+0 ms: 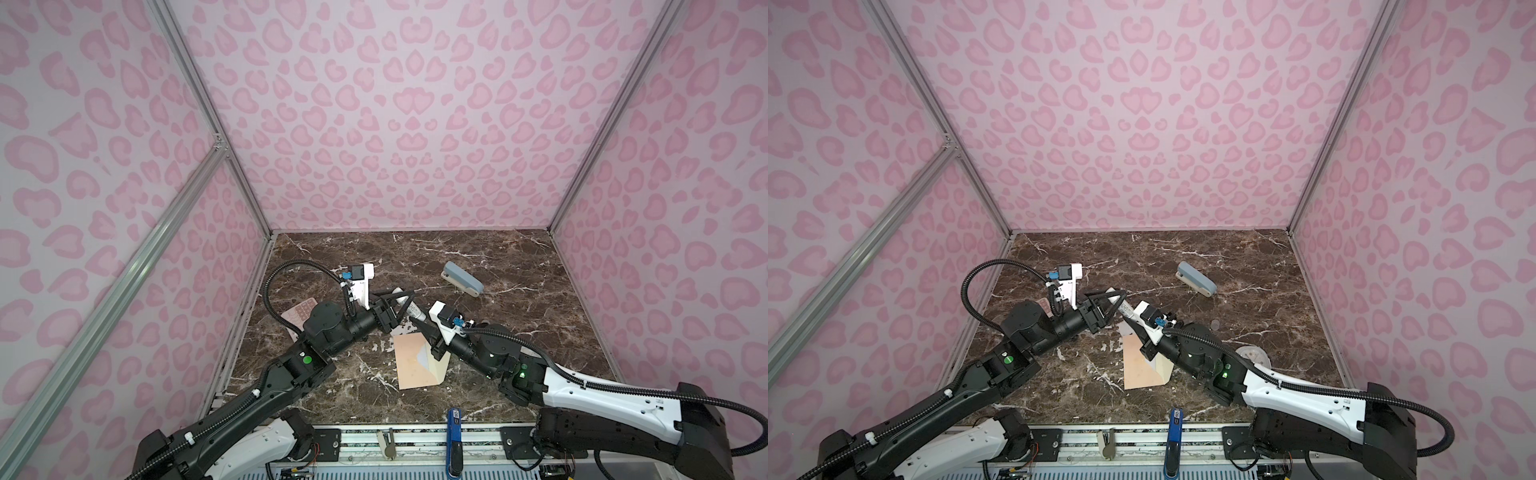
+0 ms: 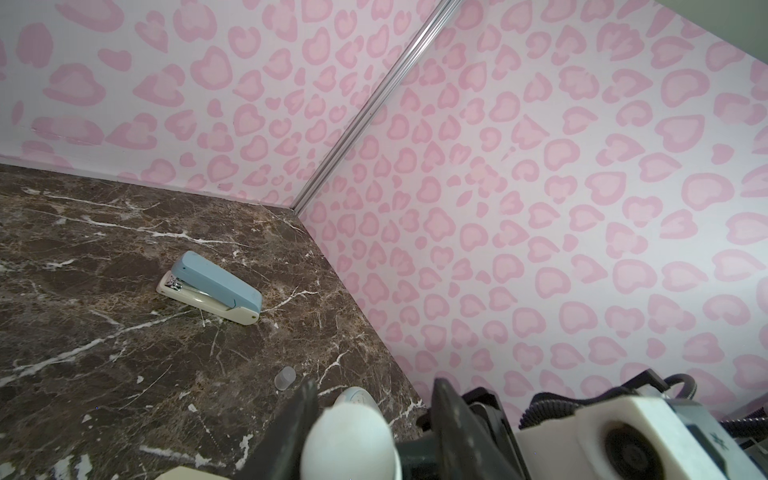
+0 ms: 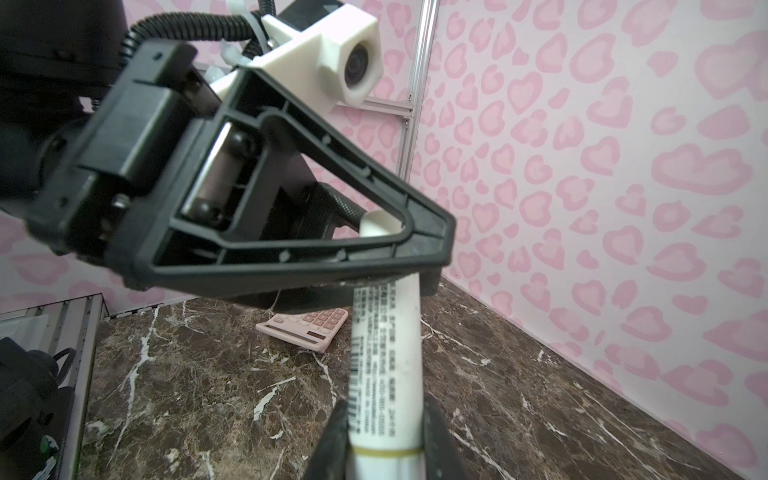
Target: Place the letter into the envelope and seal it
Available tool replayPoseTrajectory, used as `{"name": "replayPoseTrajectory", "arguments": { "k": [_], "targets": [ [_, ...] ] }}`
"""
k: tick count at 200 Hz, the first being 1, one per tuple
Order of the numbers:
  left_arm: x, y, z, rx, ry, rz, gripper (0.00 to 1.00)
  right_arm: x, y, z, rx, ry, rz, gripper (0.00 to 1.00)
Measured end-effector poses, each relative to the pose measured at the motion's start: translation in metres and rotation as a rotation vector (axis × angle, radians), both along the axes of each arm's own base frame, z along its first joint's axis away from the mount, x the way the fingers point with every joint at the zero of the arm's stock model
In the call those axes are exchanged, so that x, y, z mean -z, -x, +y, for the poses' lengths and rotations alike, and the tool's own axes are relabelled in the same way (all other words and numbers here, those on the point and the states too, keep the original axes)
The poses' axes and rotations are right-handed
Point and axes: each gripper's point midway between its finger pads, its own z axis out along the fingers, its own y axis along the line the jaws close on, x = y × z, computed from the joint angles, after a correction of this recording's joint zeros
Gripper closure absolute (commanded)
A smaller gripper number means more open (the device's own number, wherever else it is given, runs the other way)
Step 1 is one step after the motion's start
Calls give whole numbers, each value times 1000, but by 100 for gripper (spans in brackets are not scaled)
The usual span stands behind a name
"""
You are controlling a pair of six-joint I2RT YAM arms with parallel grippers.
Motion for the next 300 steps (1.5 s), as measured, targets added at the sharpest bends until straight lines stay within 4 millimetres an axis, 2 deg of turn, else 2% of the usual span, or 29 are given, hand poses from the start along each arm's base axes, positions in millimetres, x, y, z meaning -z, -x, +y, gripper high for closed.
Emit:
{"name": "replayPoseTrajectory", "arguments": {
  "k": [25, 41, 65, 84, 99, 116, 140, 182, 227, 300],
  "targets": [
    [1, -1, 1, -4, 4, 8, 62, -2, 1, -2, 0, 0, -4, 83],
    [1, -2, 1, -1, 9, 16, 76, -2, 2, -4, -2, 3, -5, 82],
    [1, 1, -2, 24, 18, 30, 87, 0, 4, -6, -8, 9, -9, 73],
    [3, 2, -4, 39, 16, 37, 89, 2, 8, -9, -18, 2, -14, 57],
    [6, -3, -2, 23, 22, 52, 90, 5, 12, -12, -34, -8, -24, 48],
    [11, -5, -3, 19, 31, 76, 90, 9, 14, -16, -38, -27, -34, 41],
    [13, -8, -3, 20, 54, 96, 90, 18, 13, -23, -24, -49, -47, 37],
    [7, -10, -6, 33, 102, 107, 90, 17, 5, -26, 7, -92, -90, 35],
    [7, -10, -12, 60, 137, 129, 89, 10, -2, -19, 21, -129, -140, 36],
    [10, -9, -16, 85, 154, 154, 89, -17, -10, -11, 35, -200, -209, 48]
  ]
}}
